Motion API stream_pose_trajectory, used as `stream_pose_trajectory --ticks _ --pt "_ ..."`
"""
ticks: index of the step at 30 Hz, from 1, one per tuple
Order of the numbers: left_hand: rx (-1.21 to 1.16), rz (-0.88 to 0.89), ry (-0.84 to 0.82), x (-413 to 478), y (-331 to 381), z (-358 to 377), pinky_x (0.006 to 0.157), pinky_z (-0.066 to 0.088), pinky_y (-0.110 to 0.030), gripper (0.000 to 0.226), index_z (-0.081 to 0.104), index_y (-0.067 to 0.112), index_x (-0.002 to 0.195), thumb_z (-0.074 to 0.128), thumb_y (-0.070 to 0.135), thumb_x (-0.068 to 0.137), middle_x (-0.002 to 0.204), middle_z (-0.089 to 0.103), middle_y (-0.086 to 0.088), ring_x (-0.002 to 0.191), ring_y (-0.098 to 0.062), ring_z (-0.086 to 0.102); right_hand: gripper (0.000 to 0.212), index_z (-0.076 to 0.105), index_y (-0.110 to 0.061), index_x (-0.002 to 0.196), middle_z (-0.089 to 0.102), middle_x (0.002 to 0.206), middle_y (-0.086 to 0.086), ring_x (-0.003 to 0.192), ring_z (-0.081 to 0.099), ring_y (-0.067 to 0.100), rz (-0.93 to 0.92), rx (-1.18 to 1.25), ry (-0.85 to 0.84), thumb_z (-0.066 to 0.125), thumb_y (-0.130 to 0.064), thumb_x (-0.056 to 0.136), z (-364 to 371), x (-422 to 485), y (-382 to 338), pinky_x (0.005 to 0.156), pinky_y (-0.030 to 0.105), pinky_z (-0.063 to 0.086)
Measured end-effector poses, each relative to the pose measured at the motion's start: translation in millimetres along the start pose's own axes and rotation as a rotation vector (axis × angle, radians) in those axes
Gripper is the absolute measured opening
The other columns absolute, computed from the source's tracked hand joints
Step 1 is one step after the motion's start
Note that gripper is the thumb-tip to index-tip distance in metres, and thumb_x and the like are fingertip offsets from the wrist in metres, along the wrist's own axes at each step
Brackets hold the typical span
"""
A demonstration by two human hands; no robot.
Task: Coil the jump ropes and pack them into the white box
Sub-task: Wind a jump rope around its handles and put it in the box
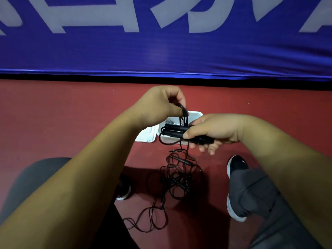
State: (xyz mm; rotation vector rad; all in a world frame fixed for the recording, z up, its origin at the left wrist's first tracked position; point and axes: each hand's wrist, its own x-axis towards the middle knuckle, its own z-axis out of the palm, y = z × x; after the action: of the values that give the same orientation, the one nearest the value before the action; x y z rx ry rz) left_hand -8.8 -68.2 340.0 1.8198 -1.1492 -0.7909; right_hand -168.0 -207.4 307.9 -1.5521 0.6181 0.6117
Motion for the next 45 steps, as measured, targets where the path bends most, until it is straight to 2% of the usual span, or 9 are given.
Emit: stream_pose_trajectory --ticks 3,7,17,21,25,31,35,38,45 --pt "0.094 0.024 0.018 -2 3 2 0.052 0.041 -0.014 0.015 0.072 0.009 0.085 0.078 -0.004 0.081 0.073 0.07 0.0 0.058 -0.004 0.055 0.025 0.068 -0.005 0.112 0.072 0.091 0.01 0.061 0.063 0.019 -0.002 0.003 0.123 0.069 -0.029 0.103 -3 6 2 0.057 0.038 0.062" --pt "0.279 0.07 -0.044 -2 1 2 0.057 0.043 -0.011 0.019 0.076 0.019 0.09 0.077 0.001 0.084 0.081 0.074 0.007 0.064 0.0 0.062 0.031 0.066 -0.005 0.117 0.075 0.102 0.012 0.064 0.071 0.022 -0.006 0.041 0.284 0.066 -0.033 0.104 -6 14 7 0.065 0.047 0.066" --pt "0.723 -0.038 -0.092 8 -21 0 0.069 0.055 -0.036 0.033 0.064 0.022 0.115 0.082 0.023 0.087 0.086 0.068 0.007 0.077 -0.015 0.063 0.032 0.064 -0.01 0.122 0.071 0.091 0.007 0.054 0.051 0.012 -0.005 0.226 0.415 0.07 -0.034 0.101 -14 20 6 0.054 0.031 0.057" --pt "0.734 -0.151 -0.049 8 -29 12 0.071 0.062 -0.043 0.01 0.067 0.017 0.098 0.061 0.024 0.093 0.078 0.073 0.001 0.069 -0.02 0.069 0.033 0.066 -0.011 0.122 0.066 0.094 0.006 0.055 0.049 0.011 -0.051 0.299 0.412 0.071 -0.037 0.101 -8 22 4 0.054 0.031 0.056" --pt "0.454 -0.271 -0.064 7 -29 16 0.066 0.065 -0.043 0.02 0.069 0.012 0.096 0.059 0.026 0.103 0.07 0.077 -0.004 0.061 -0.024 0.075 0.032 0.066 -0.013 0.118 0.064 0.093 0.008 0.055 0.047 0.012 -0.125 0.388 0.437 0.07 -0.039 0.1 -6 23 1 0.053 0.03 0.052" --pt "0.206 -0.132 0.025 9 -22 6 0.068 0.053 -0.029 0.023 0.073 0.016 0.088 0.078 0.038 0.094 0.074 0.075 0.011 0.065 -0.01 0.069 0.055 0.069 -0.016 0.109 0.066 0.087 0.008 0.051 0.045 0.015 -0.188 0.501 0.554 0.069 -0.068 0.091 -10 17 -6 0.053 0.029 0.047" --pt "0.115 -0.041 -0.028 7 -17 1 0.07 0.049 -0.03 0.004 0.076 0.022 0.095 0.079 0.024 0.094 0.084 0.071 -0.005 0.071 -0.01 0.061 0.067 0.069 -0.018 0.108 0.066 0.086 0.009 0.052 0.044 0.015 -0.208 0.551 0.569 0.058 -0.082 0.091 -14 19 -4 0.052 0.027 0.042" --pt "0.201 -0.037 -0.119 6 -19 0 0.085 0.056 -0.038 0.021 0.076 0.029 0.107 0.08 0.015 0.091 0.093 0.075 -0.004 0.088 -0.02 0.072 0.068 0.067 -0.017 0.109 0.064 0.084 0.009 0.051 0.044 0.015 -0.217 0.568 0.554 0.054 -0.082 0.093 -18 18 -4 0.048 0.026 0.037" --pt "0.347 -0.113 -0.136 7 -26 4 0.066 0.052 -0.027 0.029 0.072 0.027 0.103 0.089 0.019 0.081 0.077 0.076 0.009 0.062 -0.004 0.068 0.049 0.067 -0.016 0.106 0.068 0.084 0.008 0.05 0.048 0.016 -0.233 0.515 0.572 0.065 -0.064 0.097 -16 19 -1 0.049 0.026 0.039"
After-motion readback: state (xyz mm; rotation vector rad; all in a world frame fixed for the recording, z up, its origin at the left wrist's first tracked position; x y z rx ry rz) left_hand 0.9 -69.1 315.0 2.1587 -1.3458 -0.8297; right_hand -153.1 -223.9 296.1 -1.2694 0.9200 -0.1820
